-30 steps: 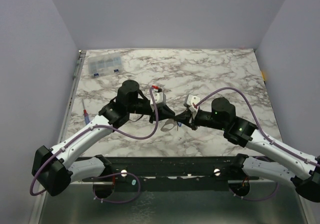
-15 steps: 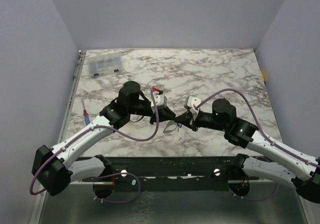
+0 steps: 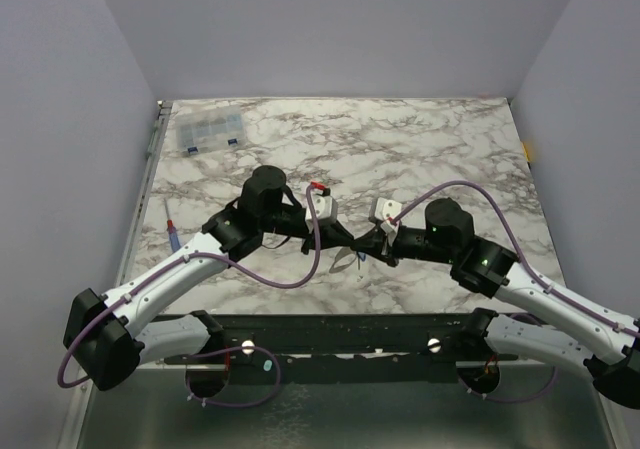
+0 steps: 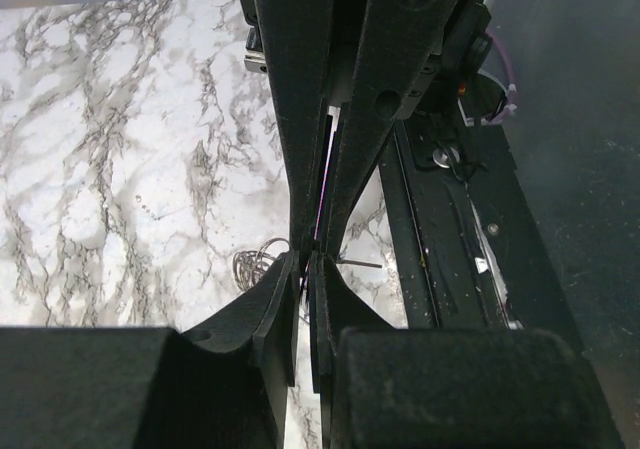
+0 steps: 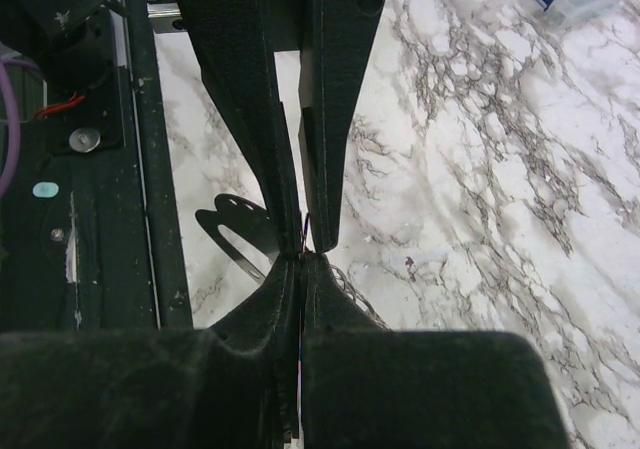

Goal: Put the keys on the keyring

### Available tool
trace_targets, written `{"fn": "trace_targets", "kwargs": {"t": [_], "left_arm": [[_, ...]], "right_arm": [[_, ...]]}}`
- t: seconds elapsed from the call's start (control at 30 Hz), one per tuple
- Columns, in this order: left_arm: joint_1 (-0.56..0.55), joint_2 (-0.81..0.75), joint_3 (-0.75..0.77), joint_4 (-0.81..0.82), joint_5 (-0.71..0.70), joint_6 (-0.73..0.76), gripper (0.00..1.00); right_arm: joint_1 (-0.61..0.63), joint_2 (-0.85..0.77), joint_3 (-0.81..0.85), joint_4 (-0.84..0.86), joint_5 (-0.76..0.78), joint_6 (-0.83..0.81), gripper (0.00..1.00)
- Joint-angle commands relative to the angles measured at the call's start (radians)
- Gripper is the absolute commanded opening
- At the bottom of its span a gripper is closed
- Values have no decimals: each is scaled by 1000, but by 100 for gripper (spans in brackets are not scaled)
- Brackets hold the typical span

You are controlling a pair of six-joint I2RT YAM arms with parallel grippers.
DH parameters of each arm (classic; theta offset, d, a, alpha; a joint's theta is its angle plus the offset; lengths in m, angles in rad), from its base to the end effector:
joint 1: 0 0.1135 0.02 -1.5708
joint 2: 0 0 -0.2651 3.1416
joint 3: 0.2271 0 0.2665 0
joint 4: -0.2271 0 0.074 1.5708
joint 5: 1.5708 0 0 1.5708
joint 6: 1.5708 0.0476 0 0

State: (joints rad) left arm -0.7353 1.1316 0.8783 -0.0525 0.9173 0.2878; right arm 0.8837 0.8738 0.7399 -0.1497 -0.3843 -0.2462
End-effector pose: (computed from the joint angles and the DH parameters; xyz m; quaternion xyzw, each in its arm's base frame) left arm 0.1763 -0.2104 0.3155 0.5823 0.5025 -0.4658 0.4376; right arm 0.1312 0.1880 0.3085 -0.5172 0.6019 0.3297 0.5115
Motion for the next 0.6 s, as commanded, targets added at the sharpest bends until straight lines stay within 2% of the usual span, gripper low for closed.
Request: {"fn": "trace_targets", "kwargs": {"t": [0.0,0.07,0.13,0.33,0.47,0.57], "left_arm": [[-16,18,-14,-65,-5,31,12],[-19,20,-13,-71,-6,35,9],[-20,20,-11,-76,3,39,1],[-20,0,14,-80,-14,34,0],[-21,-29,16,-41,-27,18,0],[-20,-58,5,7,-22,1,0]], "right_arm": [[6,-19,57,62,-39,-28,1],[6,-22,57,64,-35,-35,1],[6,-29,51,76,-31,-37,1],[6,-71,5,166,-27,-8,1],[6,-96,-33,228,-25,19,14],[6,-95,-47,248,-34,32,18]]}}
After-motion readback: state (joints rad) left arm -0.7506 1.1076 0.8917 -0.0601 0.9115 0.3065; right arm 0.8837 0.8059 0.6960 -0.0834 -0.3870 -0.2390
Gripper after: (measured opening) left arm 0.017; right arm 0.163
